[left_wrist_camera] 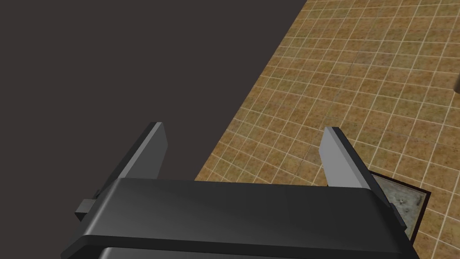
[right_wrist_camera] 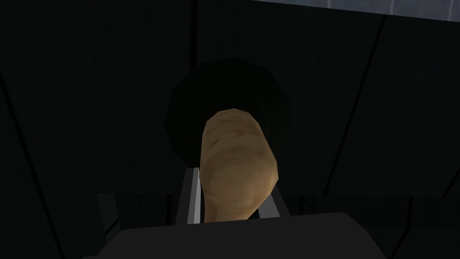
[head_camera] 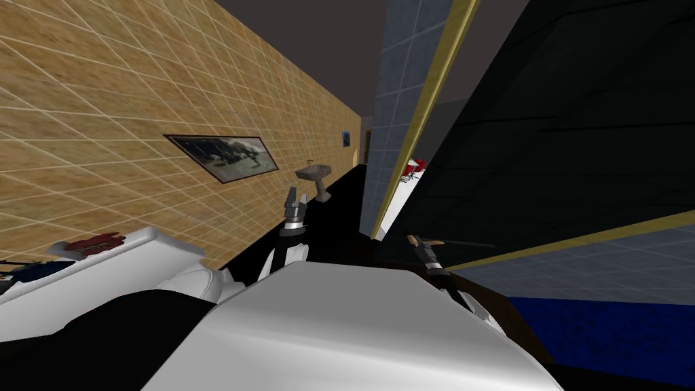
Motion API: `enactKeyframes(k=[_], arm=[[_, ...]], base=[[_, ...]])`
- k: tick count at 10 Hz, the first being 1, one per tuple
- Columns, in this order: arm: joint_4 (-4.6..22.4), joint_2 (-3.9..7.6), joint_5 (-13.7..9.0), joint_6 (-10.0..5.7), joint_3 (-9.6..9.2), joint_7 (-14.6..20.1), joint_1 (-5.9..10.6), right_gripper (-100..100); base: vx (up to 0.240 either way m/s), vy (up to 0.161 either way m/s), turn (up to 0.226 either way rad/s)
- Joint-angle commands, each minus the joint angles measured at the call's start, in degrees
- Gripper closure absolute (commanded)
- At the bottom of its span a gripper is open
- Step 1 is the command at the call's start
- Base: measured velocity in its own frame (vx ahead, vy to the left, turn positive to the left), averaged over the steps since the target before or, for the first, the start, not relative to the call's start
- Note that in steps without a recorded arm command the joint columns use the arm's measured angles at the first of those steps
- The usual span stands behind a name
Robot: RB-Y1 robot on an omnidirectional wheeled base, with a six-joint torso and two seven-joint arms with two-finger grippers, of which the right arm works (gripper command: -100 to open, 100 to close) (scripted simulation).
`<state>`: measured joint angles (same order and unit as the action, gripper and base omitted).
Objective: Pull the door open
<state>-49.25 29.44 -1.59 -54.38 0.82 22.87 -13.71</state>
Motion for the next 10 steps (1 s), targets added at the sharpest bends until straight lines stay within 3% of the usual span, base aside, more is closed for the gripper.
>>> enactKeyframes(k=[1,3,4,5,10], arm=[[-0.3,0.94,0.1,-1.57,-0.16,0.7,-1.48,100],[0.2,1.82,0.2,-3.55,-0.45,1.5,-2.55,100],[0.0,1.30,0.3,-2.82,-0.57,1.2,-2.13,100],[0.8,1.71,0.4,-4.33,-0.81,1.7,-2.69,100],[2.6,2.88,0.5,-7.72,-1.08,2.5,-3.66,100]], base=[[-0.217,-0.076,0.189],[-0.231,-0.064,0.150],[-0.116,-0.026,0.036],[-0.172,-0.055,0.211],[-0.204,-0.082,0.168]])
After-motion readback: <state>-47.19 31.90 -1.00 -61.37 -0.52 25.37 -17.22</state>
